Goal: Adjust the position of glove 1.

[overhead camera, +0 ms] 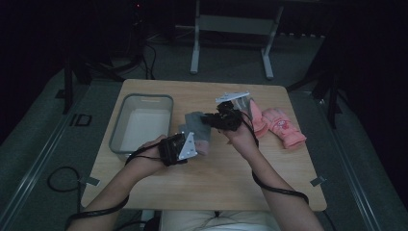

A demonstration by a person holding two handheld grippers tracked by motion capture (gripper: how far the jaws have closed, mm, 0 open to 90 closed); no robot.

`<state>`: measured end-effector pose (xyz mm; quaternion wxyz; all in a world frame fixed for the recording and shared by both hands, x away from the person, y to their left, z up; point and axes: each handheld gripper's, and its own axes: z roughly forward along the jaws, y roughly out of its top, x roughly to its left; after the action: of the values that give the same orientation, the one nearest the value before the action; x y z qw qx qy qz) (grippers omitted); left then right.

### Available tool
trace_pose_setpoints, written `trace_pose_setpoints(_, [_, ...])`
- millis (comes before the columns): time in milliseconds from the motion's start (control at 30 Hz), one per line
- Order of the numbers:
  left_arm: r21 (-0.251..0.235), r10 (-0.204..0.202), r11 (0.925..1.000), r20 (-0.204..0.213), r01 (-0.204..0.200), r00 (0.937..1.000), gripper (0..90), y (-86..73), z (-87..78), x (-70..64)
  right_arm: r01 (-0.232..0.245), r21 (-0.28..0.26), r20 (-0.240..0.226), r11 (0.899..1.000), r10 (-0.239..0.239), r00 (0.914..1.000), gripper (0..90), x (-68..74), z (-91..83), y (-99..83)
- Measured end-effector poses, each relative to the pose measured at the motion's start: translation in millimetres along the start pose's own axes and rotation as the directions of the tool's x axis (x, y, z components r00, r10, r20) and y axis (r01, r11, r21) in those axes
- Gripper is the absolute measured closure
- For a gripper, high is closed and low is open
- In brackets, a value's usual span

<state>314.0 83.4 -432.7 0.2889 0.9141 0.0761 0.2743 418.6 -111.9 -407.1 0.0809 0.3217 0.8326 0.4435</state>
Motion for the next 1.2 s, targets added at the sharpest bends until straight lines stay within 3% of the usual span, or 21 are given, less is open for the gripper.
trace_pose_setpoints(333, [0.025,-0.032,0.9992,-0.027,0.032,0.9991,69.3,-23.6,-14.1,15.7,0.011,-0.002,-0.019,1.000,-0.011,0.9998,77.3,15.3,23.3,24.6])
trace_pose_setpoints(967, [0.108,-0.029,0.9934,-0.075,0.037,0.9968,69.5,-70.5,-44.1,39.7,0.040,0.011,-0.055,0.999,-0.040,0.9977,77.3,46.6,76.8,63.6])
trace_pose_setpoints(1200, [0.137,-0.062,0.9879,-0.083,0.073,0.9946,69.5,-100.3,-51.9,47.9,0.057,0.022,-0.082,0.998,-0.055,0.9951,77.3,63.4,105.1,75.7])
